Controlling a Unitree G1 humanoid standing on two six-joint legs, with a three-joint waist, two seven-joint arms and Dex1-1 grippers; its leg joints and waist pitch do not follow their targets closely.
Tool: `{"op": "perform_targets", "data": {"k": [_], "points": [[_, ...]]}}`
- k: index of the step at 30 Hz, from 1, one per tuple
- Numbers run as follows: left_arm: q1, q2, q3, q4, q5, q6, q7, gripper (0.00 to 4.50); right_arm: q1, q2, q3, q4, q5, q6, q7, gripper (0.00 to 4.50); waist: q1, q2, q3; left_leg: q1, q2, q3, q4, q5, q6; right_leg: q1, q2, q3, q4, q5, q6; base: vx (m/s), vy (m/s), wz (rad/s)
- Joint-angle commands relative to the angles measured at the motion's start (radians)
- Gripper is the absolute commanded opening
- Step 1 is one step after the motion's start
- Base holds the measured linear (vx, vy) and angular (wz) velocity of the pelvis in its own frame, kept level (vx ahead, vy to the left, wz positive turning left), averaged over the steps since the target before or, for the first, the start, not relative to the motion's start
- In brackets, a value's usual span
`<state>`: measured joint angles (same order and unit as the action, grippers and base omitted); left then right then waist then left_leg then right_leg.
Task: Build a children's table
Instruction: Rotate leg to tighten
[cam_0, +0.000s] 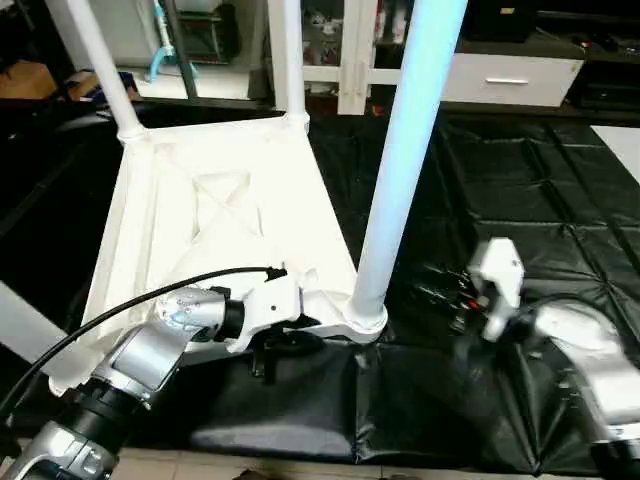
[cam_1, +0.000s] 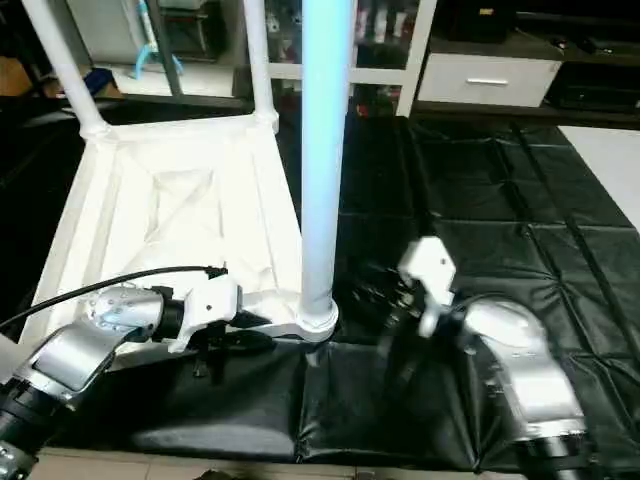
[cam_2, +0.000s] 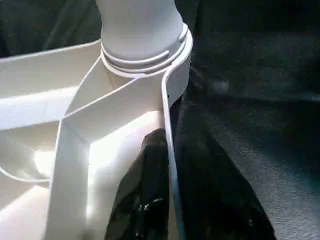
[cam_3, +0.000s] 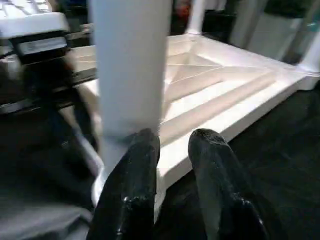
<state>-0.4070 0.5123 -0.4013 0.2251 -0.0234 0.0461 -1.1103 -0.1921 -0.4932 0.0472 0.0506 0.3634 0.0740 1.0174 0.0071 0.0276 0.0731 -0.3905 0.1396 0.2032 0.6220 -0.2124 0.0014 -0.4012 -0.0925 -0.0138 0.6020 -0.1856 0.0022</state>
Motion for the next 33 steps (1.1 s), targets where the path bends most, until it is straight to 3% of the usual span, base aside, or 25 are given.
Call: {"op": "perform_targets", "data": {"k": [1,4,6,10,12,13,22,23,24,29,33], "points": [[0.006,0.007,-0.025,0.009,0.012,-0.04,-0.024,0.55,-0.001,-0.015,-0.003,-0.013,0.021,-0.008,0.048,1.14,0.002,-0.014,-0.059,0.025,0.089,-0.042,-0.099,-0.204,0.085,0.032,-0.059,0.029,-0.06,-0.119,-0.261,0.0,0.0,0.0],[0.009,0.014,-0.02,0.022,0.018,-0.086,-0.032,0.35,0.0,-0.039,0.008,0.0,0.016,-0.02,0.095,1.14,0.002,-0.017,-0.059,0.026,0.09,-0.04,-0.096,-0.18,0.099,0.032,-0.06,0.029,-0.058,-0.1,-0.271,0.0,0.0,0.0],[0.011,0.018,-0.015,0.025,0.017,-0.092,-0.035,0.15,-0.001,-0.048,0.017,0.007,0.007,-0.033,0.112,1.14,0.006,-0.014,-0.056,0.031,0.092,-0.039,-0.099,-0.203,0.096,0.027,-0.059,0.029,-0.063,-0.141,-0.269,0.0,0.0,0.0],[0.017,0.014,-0.001,0.019,0.004,-0.082,-0.031,0.02,-0.016,-0.045,0.045,0.019,-0.008,-0.059,0.137,1.14,0.01,-0.012,-0.053,0.032,0.093,-0.041,-0.105,-0.245,0.064,0.023,-0.057,0.029,-0.066,-0.195,-0.259,0.0,0.0,0.0],[0.021,0.007,0.007,0.009,-0.002,-0.068,-0.016,0.02,-0.04,-0.03,0.064,0.04,-0.031,-0.084,0.146,1.14,0.011,-0.013,-0.053,0.033,0.092,-0.04,-0.105,-0.259,0.053,0.021,-0.058,0.03,-0.068,-0.206,-0.256,0.0,0.0,0.0],[0.025,0.001,0.008,-0.004,-0.008,-0.05,-0.009,0.02,-0.058,-0.021,0.073,0.055,-0.04,-0.094,0.151,1.14,0.01,-0.019,-0.052,0.033,0.092,-0.04,-0.105,-0.267,0.049,0.021,-0.059,0.03,-0.068,-0.219,-0.255,0.0,0.0,0.0],[0.042,-0.027,0.031,-0.052,-0.063,0.018,0.001,0.02,-0.121,-0.012,0.087,0.143,-0.079,-0.132,0.15,1.14,0.016,-0.022,-0.055,0.029,0.091,-0.038,-0.101,-0.195,0.078,0.026,-0.059,0.03,-0.062,-0.154,-0.263,0.0,0.0,0.0],[0.042,-0.028,0.032,-0.053,-0.065,0.019,0.001,0.47,-0.123,-0.012,0.088,0.147,-0.08,-0.134,0.15,1.14,0.014,-0.022,-0.054,0.028,0.09,-0.038,-0.101,-0.202,0.08,0.026,-0.059,0.03,-0.064,-0.17,-0.264,0.0,0.0,0.0],[0.045,-0.037,0.04,-0.059,-0.077,0.035,-0.002,0.59,-0.134,-0.007,0.094,0.172,-0.087,-0.148,0.155,1.14,0.015,-0.013,-0.054,0.029,0.091,-0.04,-0.101,-0.207,0.077,0.026,-0.06,0.031,-0.063,-0.174,-0.265,0.0,0.0,0.0],[0.058,-0.037,0.042,-0.076,-0.074,0.058,0.002,1.02,-0.137,-0.005,0.097,0.181,-0.082,-0.148,0.18,1.14,0.009,-0.018,-0.055,0.028,0.092,-0.04,-0.103,-0.219,0.07,0.027,-0.057,0.03,-0.063,-0.162,-0.271,0.0,0.0,0.0],[0.08,-0.037,0.053,-0.089,-0.066,0.075,0.024,1.17,-0.132,-0.009,0.096,0.172,-0.069,-0.144,0.191,1.14,0.006,-0.019,-0.056,0.027,0.093,-0.038,-0.098,-0.179,0.098,0.03,-0.058,0.029,-0.058,-0.109,-0.284,0.0,0.0,0.0]]}}
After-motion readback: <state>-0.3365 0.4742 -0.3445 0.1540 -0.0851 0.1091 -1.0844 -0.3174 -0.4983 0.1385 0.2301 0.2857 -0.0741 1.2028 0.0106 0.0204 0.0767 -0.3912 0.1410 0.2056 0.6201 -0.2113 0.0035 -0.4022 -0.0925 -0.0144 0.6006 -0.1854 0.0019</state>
